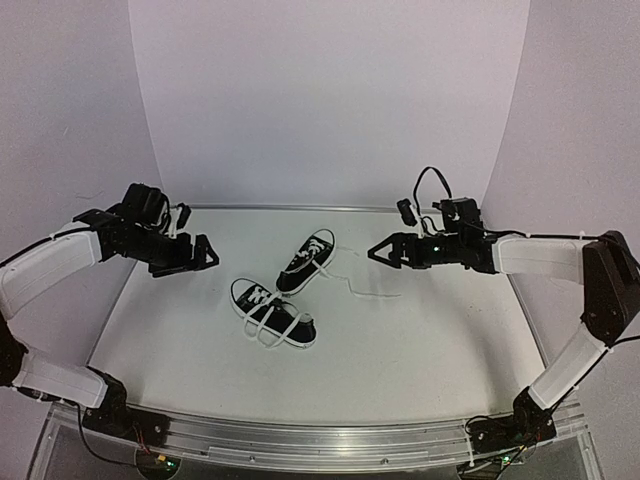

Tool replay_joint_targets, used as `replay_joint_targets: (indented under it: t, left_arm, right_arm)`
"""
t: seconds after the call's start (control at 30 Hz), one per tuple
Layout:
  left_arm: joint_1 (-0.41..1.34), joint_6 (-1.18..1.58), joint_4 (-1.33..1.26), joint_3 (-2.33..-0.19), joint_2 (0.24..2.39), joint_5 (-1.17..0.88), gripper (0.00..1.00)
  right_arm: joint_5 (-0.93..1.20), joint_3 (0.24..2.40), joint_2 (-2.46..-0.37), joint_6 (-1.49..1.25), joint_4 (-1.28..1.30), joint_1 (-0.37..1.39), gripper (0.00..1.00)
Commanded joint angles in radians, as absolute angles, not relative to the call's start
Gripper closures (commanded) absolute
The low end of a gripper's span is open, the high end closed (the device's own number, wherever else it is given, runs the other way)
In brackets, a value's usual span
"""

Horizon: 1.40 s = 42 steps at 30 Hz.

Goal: Tie the shoes

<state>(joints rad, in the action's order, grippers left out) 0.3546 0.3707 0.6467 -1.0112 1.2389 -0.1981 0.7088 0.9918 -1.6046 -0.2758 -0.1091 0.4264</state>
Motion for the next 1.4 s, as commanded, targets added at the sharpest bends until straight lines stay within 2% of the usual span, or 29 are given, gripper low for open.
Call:
replay_joint_targets:
  t: [0.0, 0.07, 0.33, 0.47, 0.67, 1.07, 1.13, 1.3, 1.37]
  left_arm:
    - [0.448, 0.28, 0.598, -0.986, 1.206, -0.334, 0.01]
    - [0.509, 0.254, 0.574, -0.976, 1.237, -0.37, 0.02]
    - [0.804, 0.164, 0.541, -1.064, 1.485, -0.316, 0.24]
    - [0.831, 0.157, 0.494, -1.101, 1.586, -0.312, 0.37]
    - [0.839, 0.149, 0.452, -1.163, 1.7, -0.279, 0.48]
    - [0.846, 0.142, 0.415, -1.204, 1.824, -0.299, 0.61]
    - [0.848, 0.145, 0.415, -1.202, 1.835, -0.301, 0.68]
    - [0.848, 0.176, 0.431, -1.186, 1.809, -0.312, 0.99]
    - [0.848, 0.19, 0.43, -1.147, 1.736, -0.312, 1.0]
  right_arm:
    - [0.738, 1.024, -1.618, -0.26, -0.101, 0.434, 0.02]
    - [0.745, 1.018, -1.623, -0.265, -0.101, 0.434, 0.02]
    - [0.759, 1.011, -1.64, -0.283, -0.1, 0.433, 0.02]
    - [0.762, 1.009, -1.649, -0.287, -0.098, 0.433, 0.02]
    - [0.771, 0.999, -1.654, -0.29, -0.098, 0.434, 0.02]
    - [0.769, 1.012, -1.668, -0.299, -0.1, 0.435, 0.02]
    - [0.772, 1.02, -1.679, -0.298, -0.1, 0.436, 0.02]
    - [0.775, 1.051, -1.717, -0.296, -0.1, 0.458, 0.02]
    - [0.772, 1.073, -1.743, -0.296, -0.1, 0.478, 0.02]
